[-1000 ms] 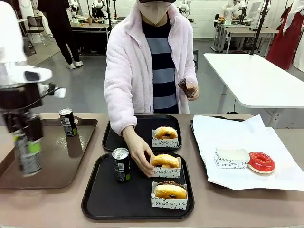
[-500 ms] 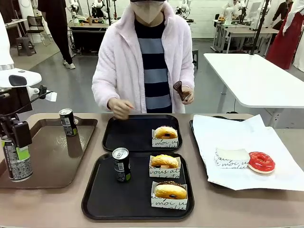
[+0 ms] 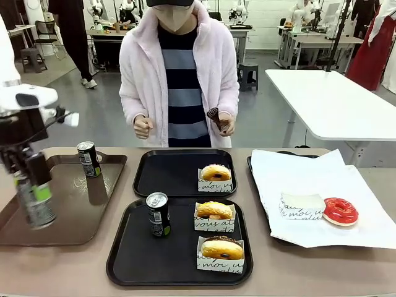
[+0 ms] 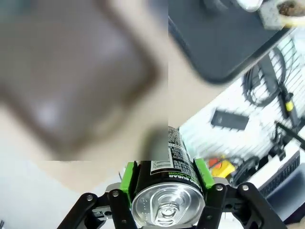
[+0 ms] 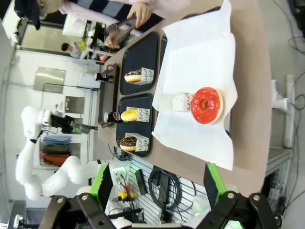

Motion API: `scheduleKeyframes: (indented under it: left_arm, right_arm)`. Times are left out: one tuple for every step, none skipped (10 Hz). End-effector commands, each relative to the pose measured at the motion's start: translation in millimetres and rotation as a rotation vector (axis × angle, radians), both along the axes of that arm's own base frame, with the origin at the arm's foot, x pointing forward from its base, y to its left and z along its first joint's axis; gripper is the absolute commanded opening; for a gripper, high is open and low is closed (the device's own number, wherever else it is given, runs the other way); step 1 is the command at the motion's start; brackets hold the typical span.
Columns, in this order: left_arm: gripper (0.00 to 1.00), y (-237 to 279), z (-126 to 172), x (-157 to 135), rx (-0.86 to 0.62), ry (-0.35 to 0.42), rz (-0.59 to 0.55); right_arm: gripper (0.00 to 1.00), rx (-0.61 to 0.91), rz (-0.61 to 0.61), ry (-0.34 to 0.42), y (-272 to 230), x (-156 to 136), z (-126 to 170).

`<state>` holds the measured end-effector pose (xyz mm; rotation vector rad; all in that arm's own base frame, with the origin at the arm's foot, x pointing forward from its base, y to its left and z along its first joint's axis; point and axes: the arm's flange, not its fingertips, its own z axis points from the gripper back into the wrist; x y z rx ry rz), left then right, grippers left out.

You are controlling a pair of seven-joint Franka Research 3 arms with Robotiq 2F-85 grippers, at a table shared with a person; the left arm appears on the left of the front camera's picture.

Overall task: Set up donuts and drinks on trays.
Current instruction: Pick up one Pepsi coke from the Handle tray and place it on the Flat Tray without a Pepsi coke.

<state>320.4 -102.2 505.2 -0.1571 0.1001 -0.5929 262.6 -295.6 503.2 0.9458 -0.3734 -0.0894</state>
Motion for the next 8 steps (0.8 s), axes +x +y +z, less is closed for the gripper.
scheduleKeyframes:
  left_arm:
    - [0.59,-46,19,40,-0.097,-0.145,-0.034]
    - [0.59,-69,20,52,-0.093,-0.216,-0.018]
    - [0.59,-88,21,72,-0.083,-0.258,-0.011]
    - [0.59,-105,22,96,-0.064,-0.286,-0.015]
    - [0.59,-119,17,108,-0.046,-0.321,0.007]
    - [0.59,-129,14,119,-0.048,-0.328,0.012]
    - [0.59,-137,12,127,-0.056,-0.326,0.004]
    - [0.59,-142,5,129,-0.059,-0.339,0.004]
  right_arm:
    - [1.0,0.02,-0.004,-0.031,-1,2,1]
    - [1.0,0.02,-0.004,-0.031,-1,2,1]
    - [1.0,0.02,-0.004,-0.031,-1,2,1]
    - [1.0,0.02,-0.004,-0.031,-1,2,1]
    - [1.0,0.02,-0.004,-0.031,-1,2,1]
    - [1.0,0.02,-0.004,-0.031,-1,2,1]
    - [1.0,0.02,-0.004,-0.031,-1,2,1]
    - [1.0,0.02,-0.004,-0.031,-1,2,1]
